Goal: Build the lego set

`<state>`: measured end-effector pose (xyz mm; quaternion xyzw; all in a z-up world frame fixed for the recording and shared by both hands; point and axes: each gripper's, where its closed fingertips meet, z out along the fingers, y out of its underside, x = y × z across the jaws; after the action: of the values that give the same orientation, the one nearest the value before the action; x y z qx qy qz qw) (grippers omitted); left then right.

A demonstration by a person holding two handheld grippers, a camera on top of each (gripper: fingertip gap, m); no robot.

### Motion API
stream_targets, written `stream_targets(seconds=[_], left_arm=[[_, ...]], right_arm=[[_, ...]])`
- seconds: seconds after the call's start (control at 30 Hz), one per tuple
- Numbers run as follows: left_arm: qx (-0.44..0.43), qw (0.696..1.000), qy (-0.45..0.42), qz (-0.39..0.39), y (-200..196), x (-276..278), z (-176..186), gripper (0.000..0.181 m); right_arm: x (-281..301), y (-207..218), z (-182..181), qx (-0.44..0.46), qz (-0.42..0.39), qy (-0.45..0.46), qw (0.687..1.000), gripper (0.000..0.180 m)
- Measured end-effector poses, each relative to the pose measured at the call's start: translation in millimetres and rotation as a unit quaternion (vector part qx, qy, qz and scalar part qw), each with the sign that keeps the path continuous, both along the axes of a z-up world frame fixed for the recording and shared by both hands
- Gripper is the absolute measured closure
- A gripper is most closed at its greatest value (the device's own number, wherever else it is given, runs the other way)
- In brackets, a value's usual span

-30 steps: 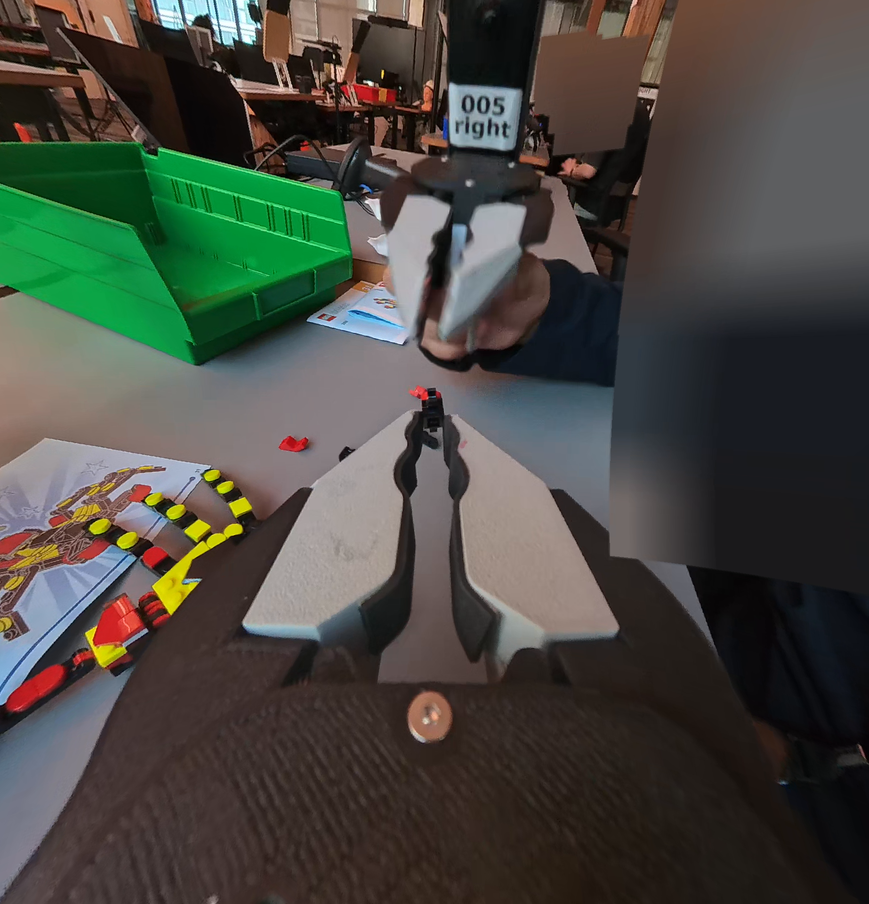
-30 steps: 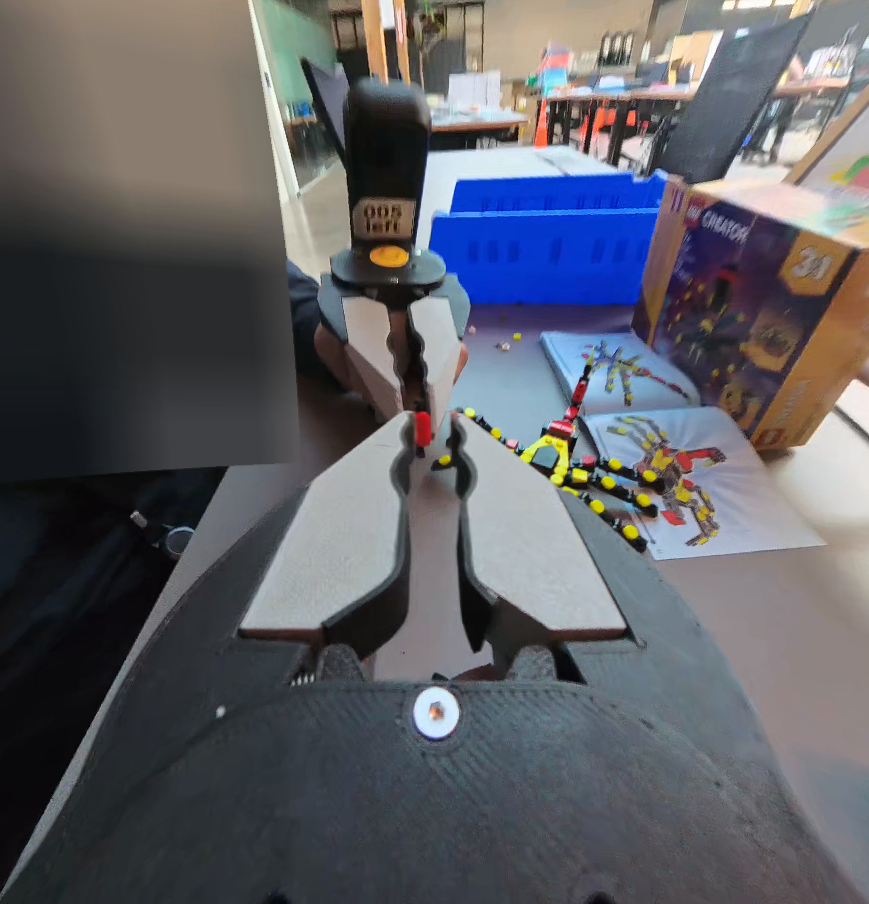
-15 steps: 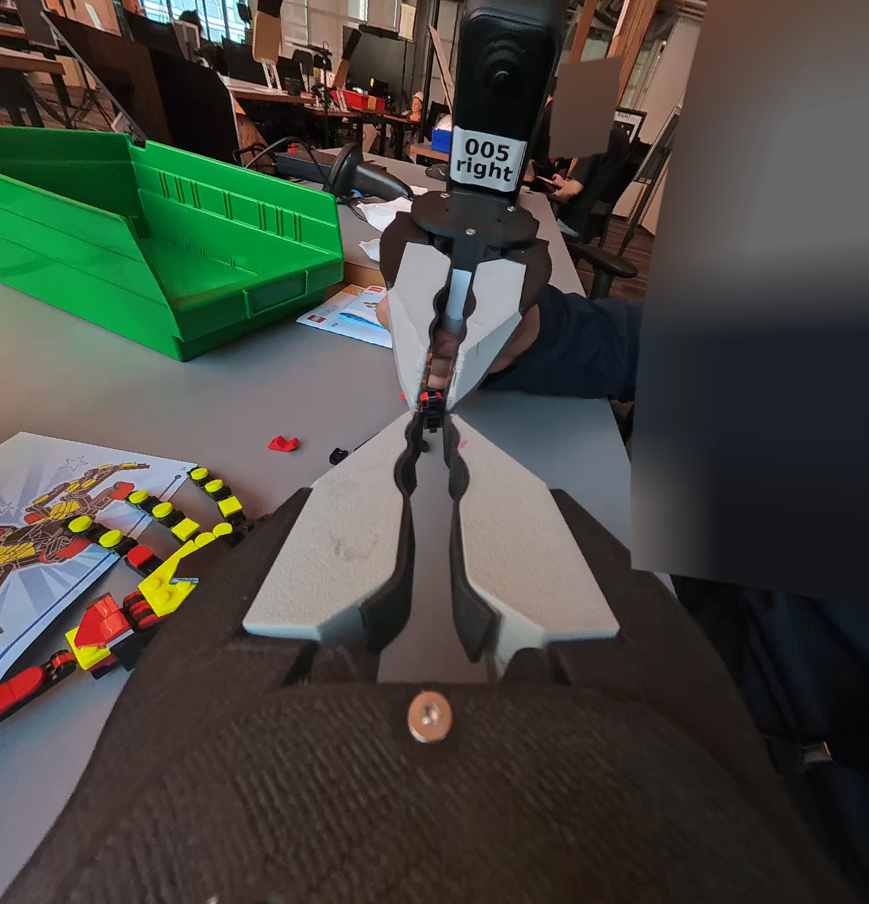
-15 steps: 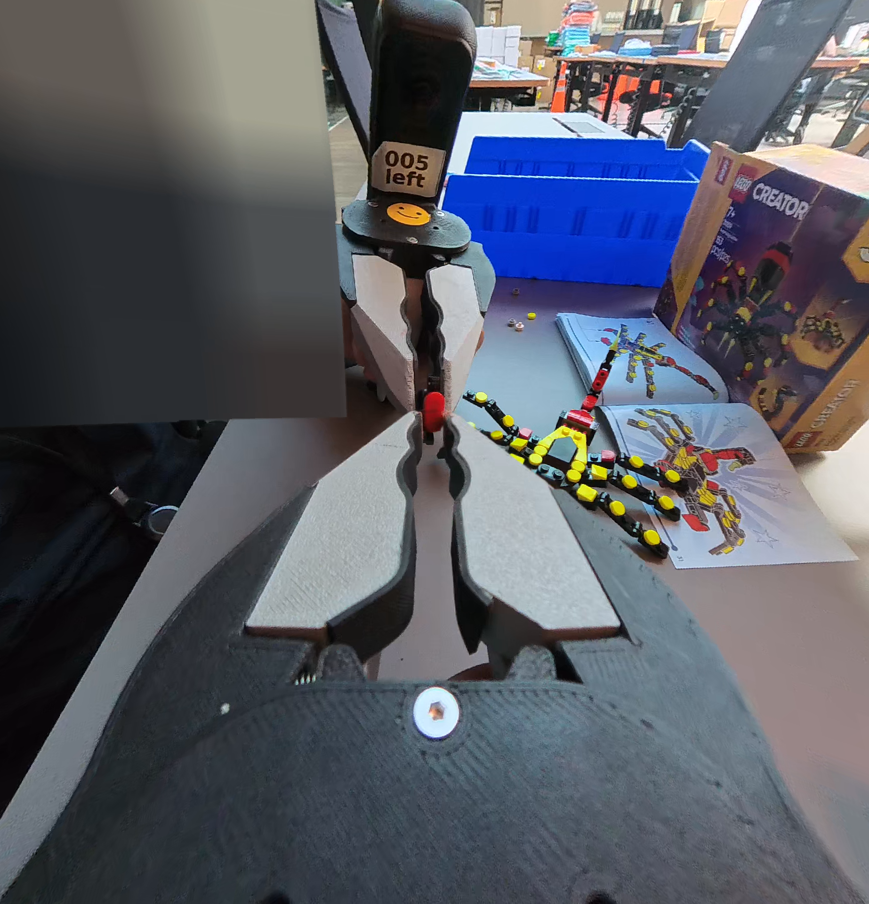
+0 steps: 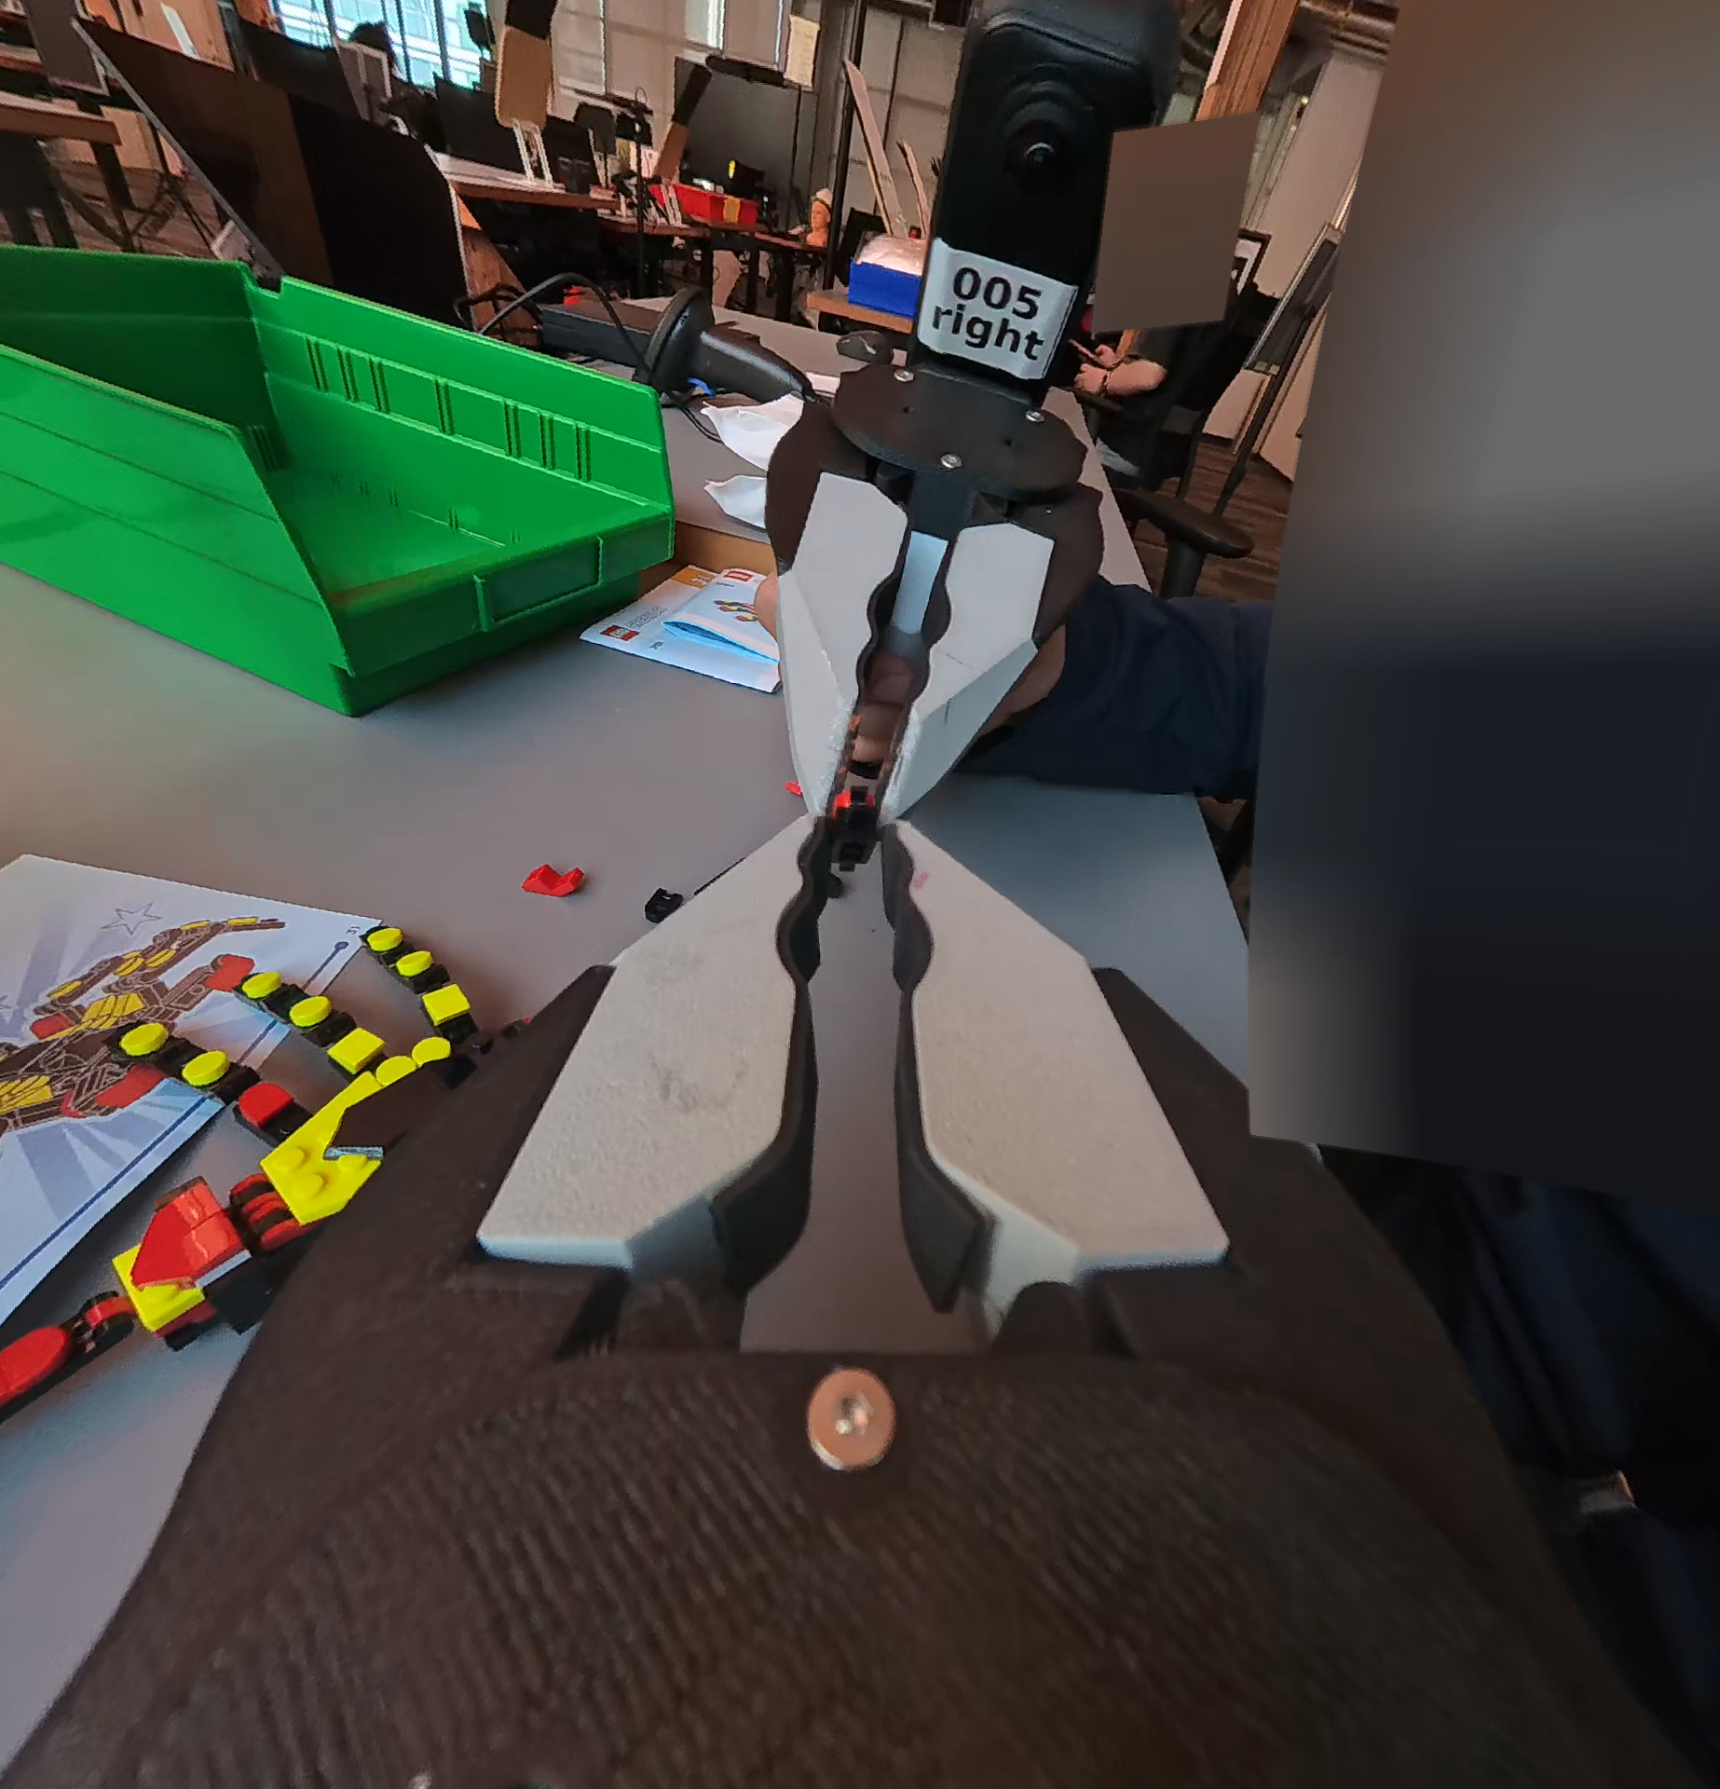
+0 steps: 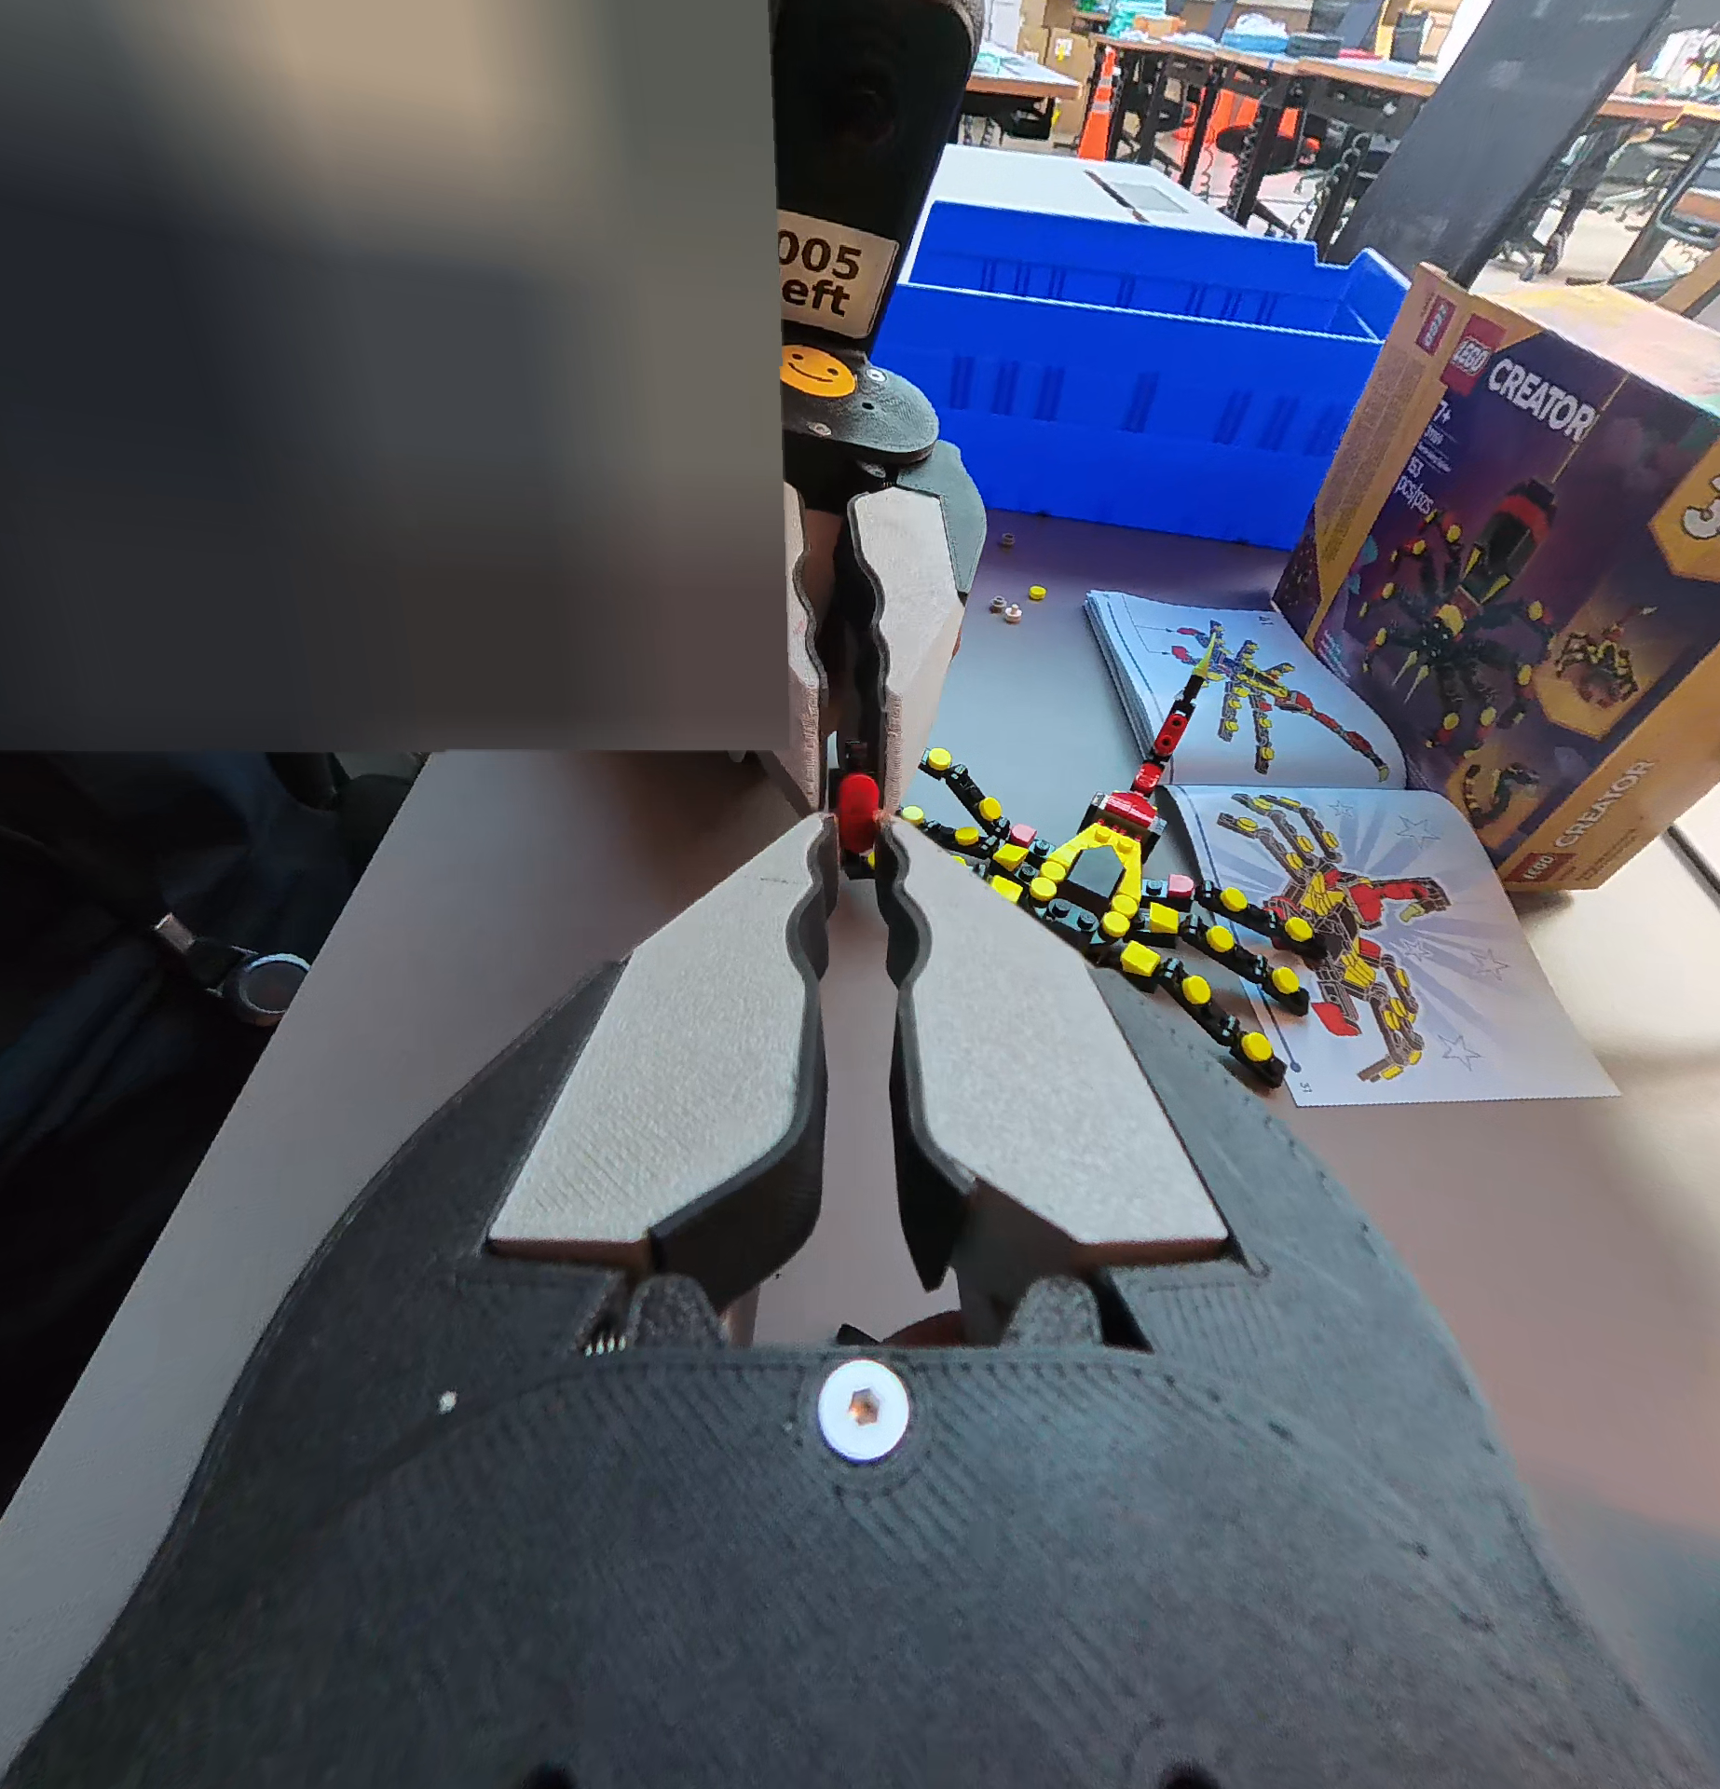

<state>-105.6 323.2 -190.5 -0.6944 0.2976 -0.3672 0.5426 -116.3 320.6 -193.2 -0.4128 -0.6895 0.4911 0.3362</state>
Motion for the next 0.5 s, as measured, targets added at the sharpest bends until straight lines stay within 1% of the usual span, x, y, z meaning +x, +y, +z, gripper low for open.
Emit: stream_targets(seconds=[0.3, 0.5], left_arm=[[0.008, 1.000, 0.015, 0.000, -0.5, -1.1, -1.7, 0.175], [0.006, 1.000, 0.027, 0.005, 0.3, -1.9, -4.4, 0.175]], right_arm=[[0.0, -1.0, -1.0, -0.016, 0.008, -0.002, 1.000, 0.176], [-0.4, 0.0, -1.9, -0.001, 0.002, 0.002, 1.000, 0.175]])
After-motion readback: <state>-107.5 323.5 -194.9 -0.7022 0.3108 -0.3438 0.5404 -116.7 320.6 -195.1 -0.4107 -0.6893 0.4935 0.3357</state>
